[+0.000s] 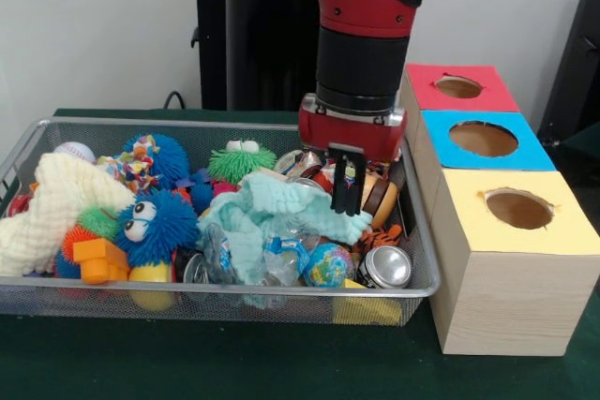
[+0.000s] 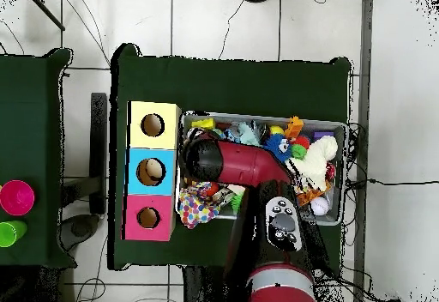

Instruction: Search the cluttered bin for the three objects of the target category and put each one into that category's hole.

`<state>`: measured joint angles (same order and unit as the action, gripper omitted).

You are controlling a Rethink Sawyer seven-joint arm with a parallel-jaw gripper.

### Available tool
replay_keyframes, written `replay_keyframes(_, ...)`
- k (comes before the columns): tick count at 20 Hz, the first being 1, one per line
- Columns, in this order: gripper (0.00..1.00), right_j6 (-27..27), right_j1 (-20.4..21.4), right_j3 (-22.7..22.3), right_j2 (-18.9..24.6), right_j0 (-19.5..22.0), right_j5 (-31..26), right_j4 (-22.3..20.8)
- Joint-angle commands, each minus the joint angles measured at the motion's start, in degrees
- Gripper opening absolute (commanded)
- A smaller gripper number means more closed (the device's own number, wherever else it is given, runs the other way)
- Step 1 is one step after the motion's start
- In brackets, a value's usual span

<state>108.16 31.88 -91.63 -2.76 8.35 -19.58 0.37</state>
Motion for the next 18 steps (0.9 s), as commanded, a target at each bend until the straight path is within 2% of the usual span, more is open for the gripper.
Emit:
replay_keyframes(1, 0.0, 15.19, -4.8, 0.86, -0.25, -1.18, 5.53, 4.8)
replay_keyframes(8, 0.0, 14.03, -5.82, 0.63, -0.48, -1.95, 5.3, 6.74)
replay_keyframes(18, 0.0, 13.38, -8.15, -0.26, 0.86, -2.31, 8.49, 8.76)
